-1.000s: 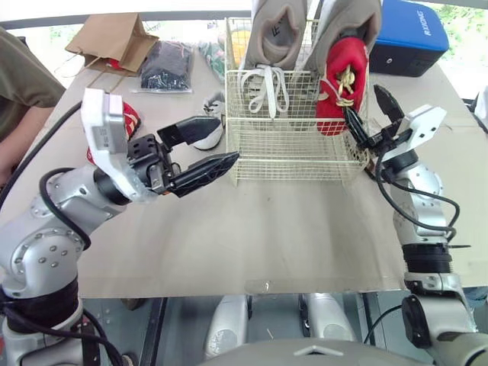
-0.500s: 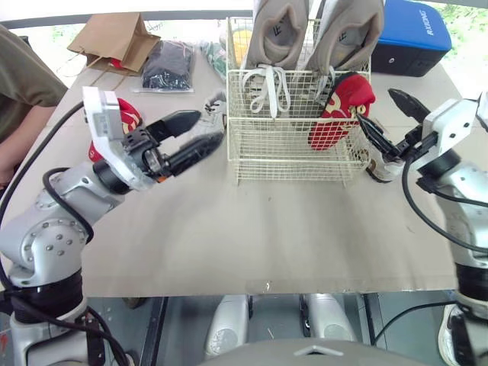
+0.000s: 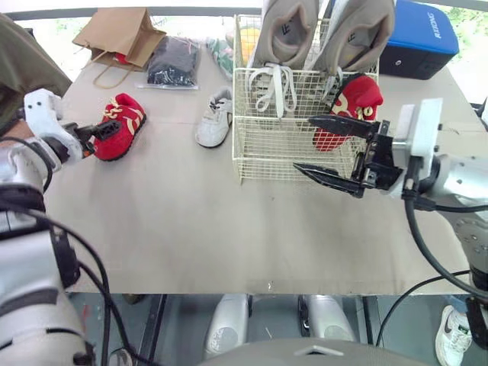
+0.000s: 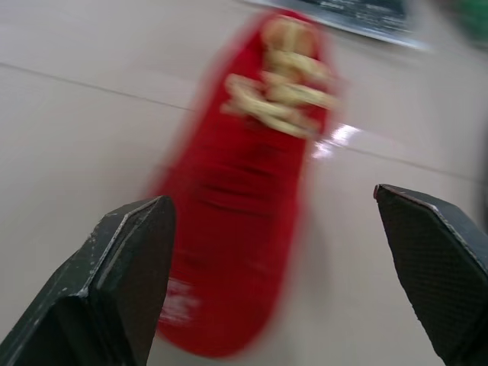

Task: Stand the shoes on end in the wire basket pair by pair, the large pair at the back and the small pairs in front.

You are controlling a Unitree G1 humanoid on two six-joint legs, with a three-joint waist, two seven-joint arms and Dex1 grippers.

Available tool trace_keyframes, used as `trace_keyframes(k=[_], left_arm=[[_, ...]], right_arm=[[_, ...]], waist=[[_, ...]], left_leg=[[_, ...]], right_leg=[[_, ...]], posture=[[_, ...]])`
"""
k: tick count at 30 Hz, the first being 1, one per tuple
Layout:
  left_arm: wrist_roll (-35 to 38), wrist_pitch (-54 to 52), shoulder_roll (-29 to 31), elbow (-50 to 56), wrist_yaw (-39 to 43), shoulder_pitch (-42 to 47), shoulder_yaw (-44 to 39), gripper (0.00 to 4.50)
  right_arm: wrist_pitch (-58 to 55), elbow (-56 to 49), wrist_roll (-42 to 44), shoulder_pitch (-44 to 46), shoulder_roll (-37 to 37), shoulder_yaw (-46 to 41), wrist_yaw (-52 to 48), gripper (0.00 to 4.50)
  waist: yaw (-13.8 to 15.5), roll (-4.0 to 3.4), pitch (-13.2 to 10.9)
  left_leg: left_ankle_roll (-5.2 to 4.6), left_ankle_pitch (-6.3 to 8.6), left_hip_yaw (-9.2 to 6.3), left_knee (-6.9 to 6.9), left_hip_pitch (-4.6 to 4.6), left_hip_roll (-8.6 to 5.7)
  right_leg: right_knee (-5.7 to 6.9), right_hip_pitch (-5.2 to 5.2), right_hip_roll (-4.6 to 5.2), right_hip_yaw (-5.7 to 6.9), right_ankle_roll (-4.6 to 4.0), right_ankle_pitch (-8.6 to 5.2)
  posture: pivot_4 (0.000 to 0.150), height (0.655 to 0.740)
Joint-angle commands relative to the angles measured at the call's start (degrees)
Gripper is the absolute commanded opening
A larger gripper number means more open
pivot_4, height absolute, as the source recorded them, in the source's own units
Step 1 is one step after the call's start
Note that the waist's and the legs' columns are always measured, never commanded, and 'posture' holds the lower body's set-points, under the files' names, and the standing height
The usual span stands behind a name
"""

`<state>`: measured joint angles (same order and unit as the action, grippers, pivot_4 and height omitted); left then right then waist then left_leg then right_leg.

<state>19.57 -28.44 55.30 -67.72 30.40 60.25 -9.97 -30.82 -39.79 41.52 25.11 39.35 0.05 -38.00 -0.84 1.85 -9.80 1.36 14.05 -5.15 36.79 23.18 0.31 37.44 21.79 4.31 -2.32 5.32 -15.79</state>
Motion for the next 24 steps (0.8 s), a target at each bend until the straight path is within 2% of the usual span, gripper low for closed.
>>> trace_keyframes(k=[1, 5, 6, 8, 12, 13, 14, 17, 21, 24], left_arm=[[-8.5, 7.3, 0.1, -7.0, -6.4, 4.8, 2.6, 4.50], [-13.6, 7.0, -2.2, -9.8, -4.9, 5.9, 3.7, 4.50], [-14.2, 6.4, -2.9, -10.2, -3.9, 5.8, 3.5, 4.25], [-14.2, 5.2, -4.0, -10.6, -2.8, 5.7, 1.9, 3.61], [-11.6, 0.5, -4.7, -10.8, -1.1, 5.5, -3.4, 1.73], [-11.0, -0.9, -4.5, -10.8, 0.2, 5.4, -4.6, 1.62], [-10.5, -1.8, -4.2, -10.8, 0.8, 5.2, -5.9, 0.93], [-8.9, -4.6, -3.4, -10.5, 3.4, 5.3, -9.0, 0.07], [-7.1, -11.0, -0.8, -9.6, 10.6, 6.3, -11.7, 0.07], [-9.1, -19.2, 1.2, -7.0, 21.8, 8.0, -7.2, 0.07]], right_arm=[[-1.8, -5.7, 0.6, -1.4, -0.6, -1.5, 4.6, 3.16], [-4.0, -9.3, 1.7, -3.1, -0.8, -3.0, 8.7, 3.16], [-4.6, -10.1, 1.8, -3.6, -0.6, -3.4, 9.7, 3.20], [-5.7, -11.6, 2.3, -4.4, -0.3, -4.3, 11.5, 3.22], [-7.7, -14.0, 4.3, -5.4, 0.2, -6.0, 14.5, 3.22], [-8.1, -14.4, 4.5, -5.7, 0.4, -6.4, 15.0, 3.22], [-8.4, -14.7, 4.7, -6.0, 0.6, -6.6, 15.4, 3.22], [-8.6, -14.8, 5.2, -6.3, 1.0, -7.0, 15.8, 3.22], [-7.9, -13.5, 5.7, -5.9, 0.9, -6.9, 14.9, 3.22], [-6.7, -11.6, 5.2, -5.5, 0.9, -6.2, 12.5, 3.22]], waist=[[-0.1, 0.00, 0.0], [-0.2, 0.00, 0.0], [-0.2, 0.02, 0.0], [-0.2, 0.05, 0.0], [-0.1, 0.05, 0.0], [0.0, 0.05, 0.0], [0.0, 0.05, 0.0], [0.3, 0.05, 0.0], [0.2, 0.09, 0.1], [-0.1, 0.17, 0.0]], left_leg=[[0.02, -0.01, 0.00, 0.00, 0.02, 0.00], [-0.03, 0.02, 0.02, 0.00, 0.00, 0.00], [-0.04, 0.02, 0.03, 0.02, -0.01, 0.00], [-0.05, 0.03, 0.03, 0.06, -0.02, 0.01], [-0.06, 0.03, 0.04, 0.09, -0.06, 0.00], [-0.06, 0.03, 0.04, 0.09, -0.07, 0.00], [-0.06, 0.03, 0.03, 0.08, -0.09, 0.00], [-0.06, 0.03, 0.02, 0.09, -0.10, -0.04], [-0.07, 0.04, 0.00, 0.16, -0.09, -0.09], [-0.07, 0.04, 0.00, 0.16, -0.08, -0.09]], right_leg=[[0.02, 0.03, 0.01, 0.00, 0.00, 0.00], [0.15, 0.05, 0.02, 0.00, 0.00, 0.00], [0.20, 0.05, 0.02, 0.00, 0.00, 0.00], [0.25, 0.04, 0.02, 0.00, 0.00, 0.00], [0.28, 0.00, 0.04, 0.00, 0.01, 0.00], [0.28, 0.00, 0.04, 0.00, 0.01, 0.00], [0.33, -0.01, 0.05, 0.01, 0.01, -0.01], [0.33, -0.06, 0.12, 0.06, 0.01, -0.01], [0.33, -0.12, 0.17, 0.13, 0.02, -0.01], [0.34, -0.10, 0.16, 0.13, 0.02, -0.01]], posture=[[0.150, 0.7400], [0.150, 0.7400], [0.150, 0.7400], [0.150, 0.7400], [0.150, 0.7400], [0.150, 0.7400], [0.150, 0.7400], [0.150, 0.7400], [0.150, 0.7400], [0.150, 0.7400]])
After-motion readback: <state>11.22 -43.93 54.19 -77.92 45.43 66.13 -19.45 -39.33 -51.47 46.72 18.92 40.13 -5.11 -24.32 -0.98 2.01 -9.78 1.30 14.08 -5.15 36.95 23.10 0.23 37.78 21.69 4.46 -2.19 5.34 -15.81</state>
